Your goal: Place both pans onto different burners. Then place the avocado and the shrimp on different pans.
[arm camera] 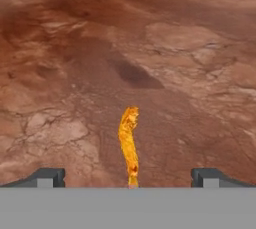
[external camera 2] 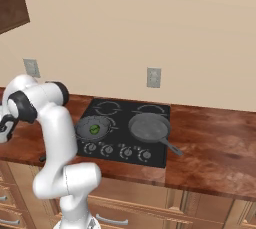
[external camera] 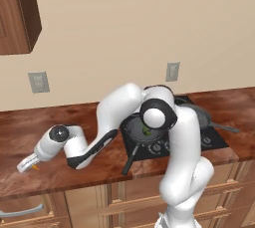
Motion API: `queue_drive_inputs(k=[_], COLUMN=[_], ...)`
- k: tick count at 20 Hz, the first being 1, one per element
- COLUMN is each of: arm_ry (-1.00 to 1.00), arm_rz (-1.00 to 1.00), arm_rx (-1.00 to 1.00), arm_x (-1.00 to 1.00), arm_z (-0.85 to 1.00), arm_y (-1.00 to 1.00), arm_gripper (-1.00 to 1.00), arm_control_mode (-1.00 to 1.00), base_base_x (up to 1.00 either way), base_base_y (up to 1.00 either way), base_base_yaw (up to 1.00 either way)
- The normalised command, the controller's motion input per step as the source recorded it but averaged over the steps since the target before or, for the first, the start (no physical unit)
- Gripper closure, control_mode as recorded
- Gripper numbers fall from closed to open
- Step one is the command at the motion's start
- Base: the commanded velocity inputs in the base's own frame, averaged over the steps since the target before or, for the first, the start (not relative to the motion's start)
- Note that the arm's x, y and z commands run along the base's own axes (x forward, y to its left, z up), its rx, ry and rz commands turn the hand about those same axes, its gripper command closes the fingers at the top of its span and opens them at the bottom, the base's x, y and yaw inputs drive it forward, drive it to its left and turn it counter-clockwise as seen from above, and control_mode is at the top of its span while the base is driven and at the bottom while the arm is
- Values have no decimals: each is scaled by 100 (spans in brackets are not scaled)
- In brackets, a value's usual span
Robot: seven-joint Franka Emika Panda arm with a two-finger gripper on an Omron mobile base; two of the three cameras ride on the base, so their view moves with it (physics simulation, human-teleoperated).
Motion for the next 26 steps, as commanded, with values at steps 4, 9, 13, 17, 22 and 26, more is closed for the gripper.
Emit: queue_drive_inputs(k=[4,9,13,17,22,26], arm_ry=[0,0,0,0,0,1], arm_rz=[0,0,0,0,0,0], arm_rx=[0,0,0,0,0,0], arm_x=[0,0,0,8,15,24], arm_z=[-12,-24,-19,-11,-9,-12], arm_y=[26,6,0,0,0,0], arm_gripper=[-100,-100,-100,-100,-100,-100], arm_control_mode=[-100,-100,-100,-100,-100,-100], base_base_x=[0,0,0,0,0,0], base_base_y=[0,0,0,0,0,0], base_base_yaw=[0,0,0,0,0,0])
